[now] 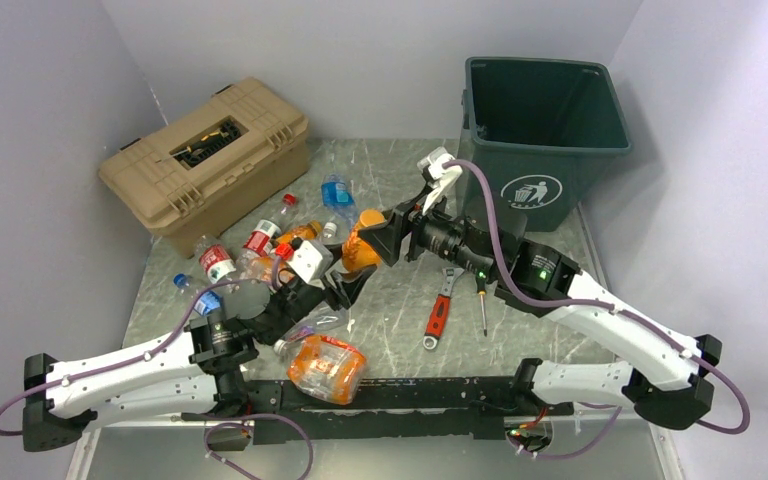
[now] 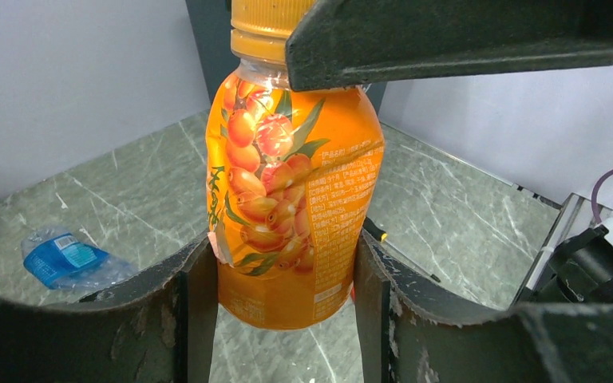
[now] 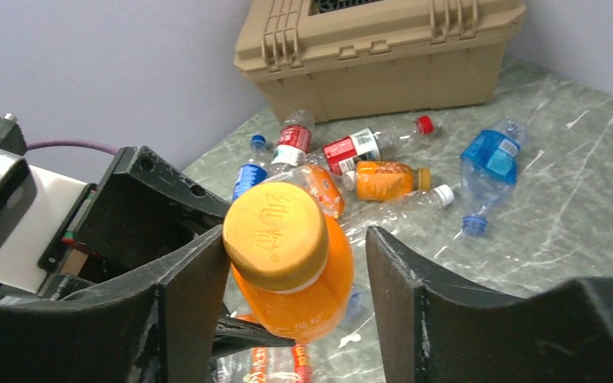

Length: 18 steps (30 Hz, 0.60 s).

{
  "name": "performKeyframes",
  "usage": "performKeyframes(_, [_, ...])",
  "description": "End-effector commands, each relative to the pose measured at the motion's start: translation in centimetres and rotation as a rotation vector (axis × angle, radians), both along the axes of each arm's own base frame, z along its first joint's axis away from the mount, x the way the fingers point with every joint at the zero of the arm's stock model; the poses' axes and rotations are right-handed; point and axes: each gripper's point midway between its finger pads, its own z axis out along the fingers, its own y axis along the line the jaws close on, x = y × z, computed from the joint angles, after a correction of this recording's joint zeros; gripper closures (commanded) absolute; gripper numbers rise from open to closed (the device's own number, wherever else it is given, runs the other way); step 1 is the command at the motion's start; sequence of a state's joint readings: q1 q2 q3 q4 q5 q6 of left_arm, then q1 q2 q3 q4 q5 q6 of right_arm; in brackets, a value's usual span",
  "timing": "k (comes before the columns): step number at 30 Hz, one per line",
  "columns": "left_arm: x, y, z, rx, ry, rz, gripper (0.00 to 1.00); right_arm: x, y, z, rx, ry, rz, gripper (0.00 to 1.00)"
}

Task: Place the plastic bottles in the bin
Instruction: Pick up the plastic bottle at the center of the board.

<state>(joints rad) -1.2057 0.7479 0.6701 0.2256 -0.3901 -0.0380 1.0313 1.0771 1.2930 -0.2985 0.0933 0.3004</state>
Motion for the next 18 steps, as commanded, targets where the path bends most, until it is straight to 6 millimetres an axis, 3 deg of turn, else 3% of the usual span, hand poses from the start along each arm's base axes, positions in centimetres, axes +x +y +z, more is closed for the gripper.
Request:
performKeyframes(1, [-0.8,-0.2,3.6,-0.087,-0.037,-0.047,0.71,-0.3,0.7,1.5,0.059,-0.012,0.025,0.38])
performKeyframes(4, [-1.0,-0.5,3.6,-0.086,-0.036,-0.064,0.71,-0.3,1.3,1.5,0.058,-0.004,0.041,0.46])
performKeyframes(10, [-1.0,-0.4,3.7,-0.086,-0.028,-0.062,0.65,-0.4,1.0,1.5,0.063,-0.004,0.038,0.75])
performKeyframes(12, [-1.1,-0.2,3.7,-0.079,-0.029,-0.063,0.47,-0.6,0.6,1.8,0.065,-0.010,0.036,0.83])
performKeyframes(13, [-1.2,-0.1,3.8,-0.073,-0.033,-0.066,0.30,-0.6,0.4,2.1,0.063,-0.020,0.029,0.88])
performKeyframes(14, [-1.1,0.2,3.9,-0.072,-0.029,-0.057,0.05,-0.5,-0.1,2.5,0.060,-0.032,0.016,0.91])
performKeyframes(16, [-0.8,1.3,4.3,-0.079,-0.009,-0.015,0.01,0.0,-1.8,3.8,0.052,-0.075,-0.045,1.00])
performKeyframes(18, [-0.6,2.9,4.9,-0.056,-0.013,0.028,0.01,0.9,-4.4,6.0,0.037,-0.145,-0.149,1.00])
